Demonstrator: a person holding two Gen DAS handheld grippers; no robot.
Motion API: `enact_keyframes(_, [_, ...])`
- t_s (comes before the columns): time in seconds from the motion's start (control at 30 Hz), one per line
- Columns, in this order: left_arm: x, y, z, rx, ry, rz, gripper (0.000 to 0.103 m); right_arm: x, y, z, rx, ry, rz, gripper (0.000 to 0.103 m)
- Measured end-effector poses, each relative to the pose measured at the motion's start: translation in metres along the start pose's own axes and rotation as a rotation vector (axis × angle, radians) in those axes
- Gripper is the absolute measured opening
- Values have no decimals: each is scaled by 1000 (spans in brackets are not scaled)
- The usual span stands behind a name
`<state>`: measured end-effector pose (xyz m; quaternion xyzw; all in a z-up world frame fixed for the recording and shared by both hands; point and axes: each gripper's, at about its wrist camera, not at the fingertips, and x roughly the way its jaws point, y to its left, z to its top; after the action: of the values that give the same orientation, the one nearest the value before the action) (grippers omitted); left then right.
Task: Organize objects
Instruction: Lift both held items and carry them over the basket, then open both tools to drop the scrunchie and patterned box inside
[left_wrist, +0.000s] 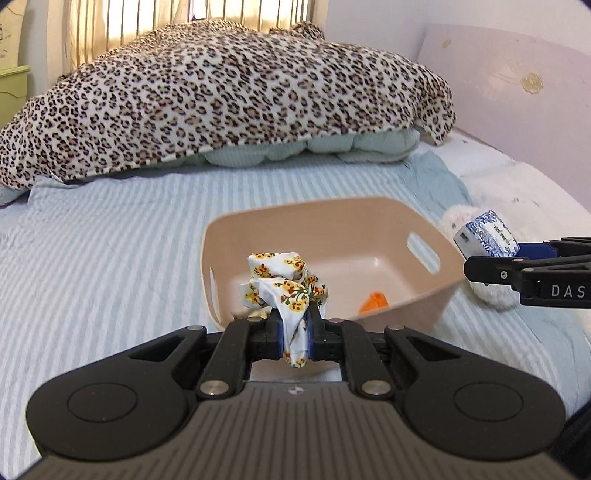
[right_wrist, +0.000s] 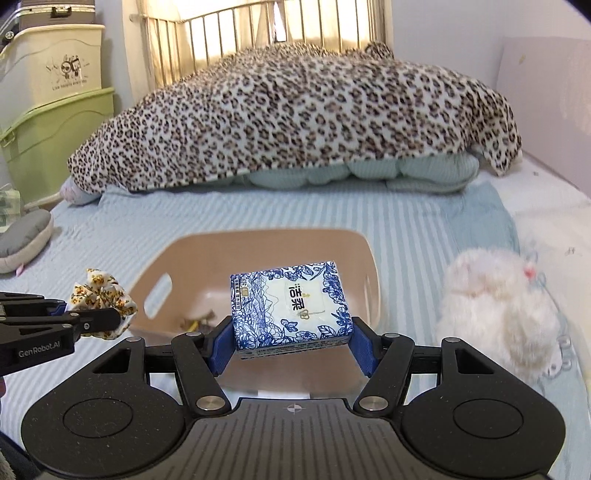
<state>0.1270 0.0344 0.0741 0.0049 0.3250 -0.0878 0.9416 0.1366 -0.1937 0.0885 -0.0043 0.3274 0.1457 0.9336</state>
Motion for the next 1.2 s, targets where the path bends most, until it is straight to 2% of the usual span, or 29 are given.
enact_keyframes(0.17, [14,0,17,23,-32,13,12,12,6,20,-19,-32,-2,61])
enact_keyframes(0.23, [25,3,21,21,-27,1,12,20,8,26,-23,-39,-1,61])
enact_keyframes(0.53, [84,4,26,50,35,73,12,64,20,52,-63,-28,3,61])
enact_keyframes(0.7, [116,5,22,63,94,124,12,100,24,54,-80,29,-5,61])
enact_keyframes(0.93, [141,10,10,90,158,152,13,148,26,35,-101,145,-33,61])
enact_keyframes(1.07, [148,13,5,96,203,139,13,159,28,23,-109,196,-42,62])
enact_keyframes(1.1, [149,14,4,98,207,140,14,160,28,21,-107,206,-41,63])
enact_keyframes(1.13, [149,13,3,100,207,140,15,160,28,20,-104,211,-43,69])
enact_keyframes(1.2, [146,14,3,91,200,133,17,157,27,19,-98,207,-43,69])
